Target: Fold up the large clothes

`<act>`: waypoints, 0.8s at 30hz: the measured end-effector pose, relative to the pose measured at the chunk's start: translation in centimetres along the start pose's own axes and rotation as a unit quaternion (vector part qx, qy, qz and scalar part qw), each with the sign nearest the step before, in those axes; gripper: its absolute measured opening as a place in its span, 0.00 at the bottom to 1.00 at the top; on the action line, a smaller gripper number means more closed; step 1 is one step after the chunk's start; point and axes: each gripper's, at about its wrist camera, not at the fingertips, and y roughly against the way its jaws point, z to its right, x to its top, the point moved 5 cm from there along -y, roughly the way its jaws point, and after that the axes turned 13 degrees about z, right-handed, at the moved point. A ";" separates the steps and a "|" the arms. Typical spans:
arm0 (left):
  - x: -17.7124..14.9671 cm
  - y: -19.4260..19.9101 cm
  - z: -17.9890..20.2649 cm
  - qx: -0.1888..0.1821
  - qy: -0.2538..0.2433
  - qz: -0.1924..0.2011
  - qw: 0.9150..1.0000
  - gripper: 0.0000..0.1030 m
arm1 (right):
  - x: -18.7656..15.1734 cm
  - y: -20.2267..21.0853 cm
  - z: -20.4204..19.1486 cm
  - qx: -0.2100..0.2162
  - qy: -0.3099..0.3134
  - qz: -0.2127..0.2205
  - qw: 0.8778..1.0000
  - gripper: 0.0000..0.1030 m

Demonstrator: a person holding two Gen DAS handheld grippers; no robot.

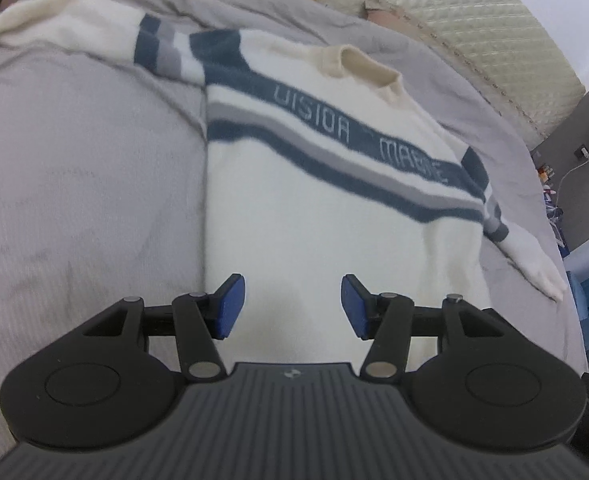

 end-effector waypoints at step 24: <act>-4.4 -5.1 -2.6 0.016 0.060 -0.024 0.998 0.35 | -2.4 0.7 -3.0 0.052 0.019 -0.059 0.997 0.81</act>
